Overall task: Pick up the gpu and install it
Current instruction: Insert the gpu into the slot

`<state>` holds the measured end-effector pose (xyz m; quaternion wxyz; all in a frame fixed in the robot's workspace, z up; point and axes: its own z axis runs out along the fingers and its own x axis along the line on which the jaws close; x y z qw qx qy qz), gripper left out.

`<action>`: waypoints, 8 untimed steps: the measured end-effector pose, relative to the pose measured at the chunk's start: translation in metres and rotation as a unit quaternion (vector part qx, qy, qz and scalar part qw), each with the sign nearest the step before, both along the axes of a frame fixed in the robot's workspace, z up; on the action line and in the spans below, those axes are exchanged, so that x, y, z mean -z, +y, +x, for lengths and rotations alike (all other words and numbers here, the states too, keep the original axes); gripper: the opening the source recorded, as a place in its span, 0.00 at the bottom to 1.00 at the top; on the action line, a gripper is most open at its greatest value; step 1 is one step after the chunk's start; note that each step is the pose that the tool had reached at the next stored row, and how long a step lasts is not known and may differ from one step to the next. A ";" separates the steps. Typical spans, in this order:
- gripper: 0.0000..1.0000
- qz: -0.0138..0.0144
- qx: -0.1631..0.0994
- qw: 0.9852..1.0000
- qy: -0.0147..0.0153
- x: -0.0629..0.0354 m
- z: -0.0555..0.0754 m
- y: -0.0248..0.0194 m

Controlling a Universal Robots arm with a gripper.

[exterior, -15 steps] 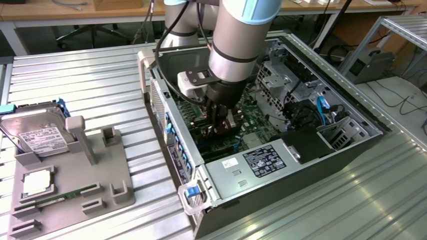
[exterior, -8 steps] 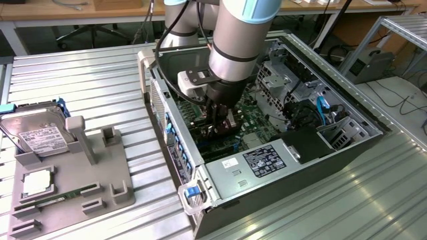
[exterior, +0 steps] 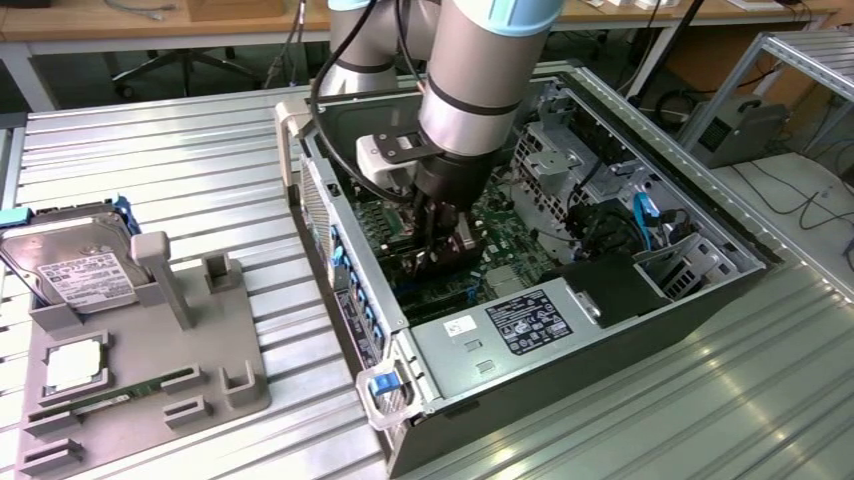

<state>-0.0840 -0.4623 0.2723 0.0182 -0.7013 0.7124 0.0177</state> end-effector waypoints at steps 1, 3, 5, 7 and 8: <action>0.40 0.000 0.000 1.000 0.000 0.0001 0.000 0.0000; 0.40 0.000 0.000 1.000 0.000 0.0012 0.000 0.0001; 0.40 0.000 0.000 1.000 0.000 0.0040 0.000 0.0002; 0.40 0.000 0.000 1.000 0.000 0.0048 0.000 0.0006; 0.40 0.000 0.000 1.000 0.000 0.0051 0.000 0.0007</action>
